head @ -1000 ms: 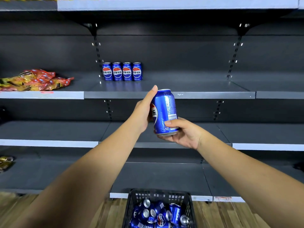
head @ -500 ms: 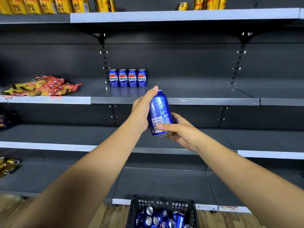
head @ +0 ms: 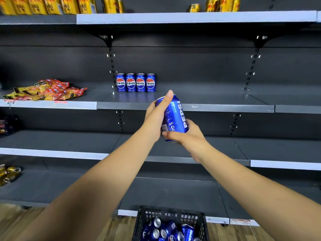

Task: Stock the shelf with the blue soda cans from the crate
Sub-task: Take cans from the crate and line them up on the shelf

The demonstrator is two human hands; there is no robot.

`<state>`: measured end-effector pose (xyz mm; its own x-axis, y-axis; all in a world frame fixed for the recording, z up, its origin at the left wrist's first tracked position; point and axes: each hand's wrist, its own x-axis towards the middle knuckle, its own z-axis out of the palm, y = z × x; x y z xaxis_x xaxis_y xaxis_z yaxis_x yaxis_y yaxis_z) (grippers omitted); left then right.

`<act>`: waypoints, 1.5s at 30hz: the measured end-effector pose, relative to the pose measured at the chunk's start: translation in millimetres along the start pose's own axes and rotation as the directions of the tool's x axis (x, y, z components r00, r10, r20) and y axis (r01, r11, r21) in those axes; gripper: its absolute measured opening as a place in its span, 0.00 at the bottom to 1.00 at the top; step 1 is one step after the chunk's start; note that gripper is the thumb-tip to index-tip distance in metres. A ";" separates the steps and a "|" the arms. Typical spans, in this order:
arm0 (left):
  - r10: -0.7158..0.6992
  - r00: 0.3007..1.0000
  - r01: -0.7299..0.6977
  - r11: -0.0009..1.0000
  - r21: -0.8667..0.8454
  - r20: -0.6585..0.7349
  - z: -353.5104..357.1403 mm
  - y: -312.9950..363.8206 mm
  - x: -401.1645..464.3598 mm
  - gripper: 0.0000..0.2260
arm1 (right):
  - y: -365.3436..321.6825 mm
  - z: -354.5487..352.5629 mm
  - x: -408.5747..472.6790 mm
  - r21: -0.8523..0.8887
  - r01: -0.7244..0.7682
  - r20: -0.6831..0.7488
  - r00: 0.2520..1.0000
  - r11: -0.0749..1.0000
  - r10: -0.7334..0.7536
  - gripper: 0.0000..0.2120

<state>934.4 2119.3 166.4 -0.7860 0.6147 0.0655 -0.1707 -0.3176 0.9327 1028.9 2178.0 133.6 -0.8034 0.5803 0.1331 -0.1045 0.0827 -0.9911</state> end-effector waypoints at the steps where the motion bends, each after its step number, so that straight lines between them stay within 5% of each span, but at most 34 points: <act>1: -0.005 1.000 0.005 1.000 0.004 -0.001 0.6 -1.0 -0.6 0.21 | -1.2 -0.2 -0.3 -0.041 0.017 -0.007 1.000 0.999 -0.017 0.25; 6: -0.046 0.999 0.045 0.999 -0.028 -0.024 -6.9 -4.7 1.8 0.19 | -6.4 -8.3 0.8 -0.175 -0.060 0.110 0.991 0.983 0.080 0.28; 12: -0.126 0.985 0.134 0.989 -0.063 0.119 -11.9 5.6 -4.3 0.14 | -3.2 -12.5 -10.9 0.147 -0.229 0.270 0.945 0.962 0.184 0.19; 15: -0.118 0.984 0.127 0.990 -0.066 0.130 -7.8 6.6 -8.4 0.16 | -1.9 -5.8 -13.8 0.195 -0.202 0.222 0.962 0.960 0.158 0.18; 21: -0.041 0.997 0.042 0.999 -0.026 0.069 -3.5 3.7 -10.0 0.24 | -1.0 0.3 -20.0 -0.044 -0.039 -0.017 0.999 0.998 0.038 0.24; 24: -0.066 0.996 0.068 0.997 -0.024 0.061 -4.0 7.7 -13.6 0.12 | -2.5 -1.0 -25.6 -0.041 -0.023 0.022 0.999 0.999 0.024 0.25; 29: -0.105 0.985 0.112 0.993 -0.047 0.140 -8.4 24.0 -24.8 0.11 | -9.3 -0.9 -28.1 0.243 -0.178 0.243 0.963 0.954 0.117 0.29; 35: -0.038 0.995 0.035 0.999 0.029 0.096 -20.2 28.3 -27.6 0.18 | -8.5 21.3 -29.8 0.264 -0.126 0.110 0.989 0.956 0.100 0.19; 39: 0.080 0.997 -0.081 0.989 0.120 0.007 -27.5 24.4 -32.7 0.23 | 0.0 36.8 -27.2 0.205 -0.061 0.058 0.997 0.977 0.050 0.29; 45: 0.124 0.992 -0.124 0.989 0.079 -0.001 -56.4 26.4 -24.6 0.11 | 7.1 56.0 -24.0 0.224 -0.097 0.134 0.989 0.970 0.068 0.33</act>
<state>915.7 2055.0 169.4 -0.8016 0.5700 0.1803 -0.0246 -0.3328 0.9427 1014.6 2119.2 123.0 -0.8800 0.4707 0.0636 -0.1546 -0.1572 -0.9754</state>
